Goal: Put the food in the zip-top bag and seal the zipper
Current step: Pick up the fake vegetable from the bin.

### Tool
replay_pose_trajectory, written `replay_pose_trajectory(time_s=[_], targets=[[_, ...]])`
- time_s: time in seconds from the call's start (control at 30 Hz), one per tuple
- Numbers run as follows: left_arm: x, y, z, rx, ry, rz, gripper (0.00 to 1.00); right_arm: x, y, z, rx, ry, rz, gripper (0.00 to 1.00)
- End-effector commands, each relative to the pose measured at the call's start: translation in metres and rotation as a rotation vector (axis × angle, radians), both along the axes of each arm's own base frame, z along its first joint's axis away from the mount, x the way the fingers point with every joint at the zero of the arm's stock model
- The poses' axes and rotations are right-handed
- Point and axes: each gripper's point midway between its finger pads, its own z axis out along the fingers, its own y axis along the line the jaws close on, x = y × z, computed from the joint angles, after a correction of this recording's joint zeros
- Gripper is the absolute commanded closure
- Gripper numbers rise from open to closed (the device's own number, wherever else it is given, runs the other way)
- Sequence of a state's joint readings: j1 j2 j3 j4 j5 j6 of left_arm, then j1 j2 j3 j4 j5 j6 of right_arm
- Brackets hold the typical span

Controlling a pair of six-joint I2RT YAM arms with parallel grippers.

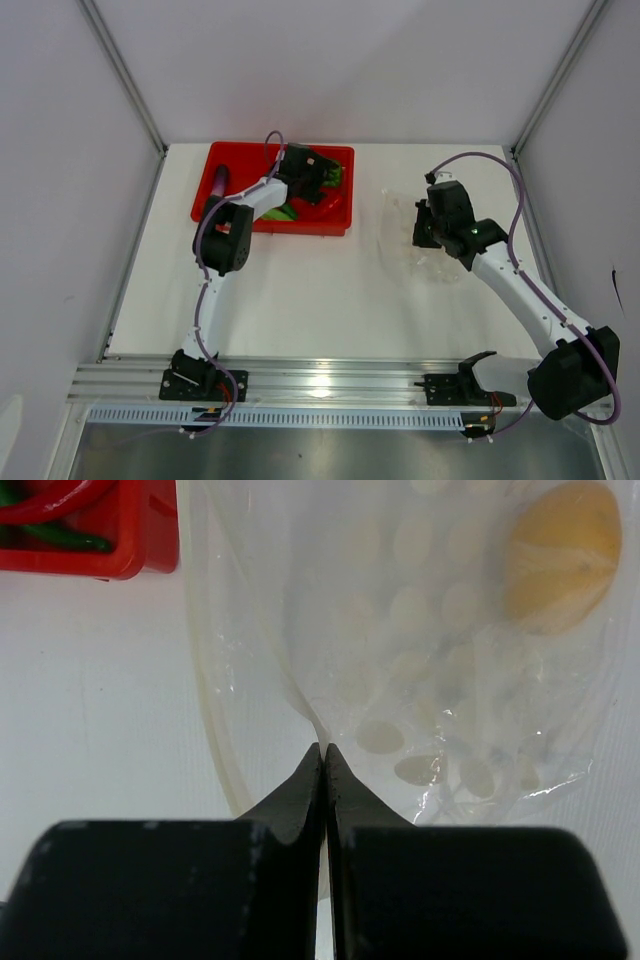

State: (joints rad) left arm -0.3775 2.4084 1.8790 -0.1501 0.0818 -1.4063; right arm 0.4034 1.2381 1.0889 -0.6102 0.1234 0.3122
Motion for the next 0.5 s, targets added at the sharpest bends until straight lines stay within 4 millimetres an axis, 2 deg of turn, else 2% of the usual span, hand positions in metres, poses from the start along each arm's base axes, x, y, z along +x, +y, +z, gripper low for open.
replay_pose_trajectory(time_s=[0.0, 0.2, 0.23, 0.27, 0.33, 0.47], targets=[[0.019, -0.002, 0.041, -0.071, -0.146, 0.05, 0.01, 0.003, -0.004, 0.011, -0.001, -0.051, -0.006, 1.0], [0.032, -0.008, 0.066, -0.126, -0.32, 0.041, 0.0, 0.004, -0.003, 0.008, -0.004, -0.051, -0.001, 1.0], [0.031, -0.008, 0.061, -0.116, -0.31, 0.04, 0.0, 0.003, -0.004, 0.008, -0.004, -0.05, -0.001, 1.0], [0.036, -0.009, 0.069, -0.115, -0.315, 0.038, 0.01, 0.004, -0.003, 0.007, -0.003, -0.049, -0.002, 1.0], [0.033, -0.007, 0.054, -0.087, -0.248, 0.045, 0.0, 0.003, -0.003, 0.008, 0.0, -0.053, -0.001, 1.0], [0.034, -0.005, 0.045, -0.1, -0.203, 0.078, 0.0, 0.003, -0.004, 0.008, -0.001, -0.055, -0.006, 1.0]])
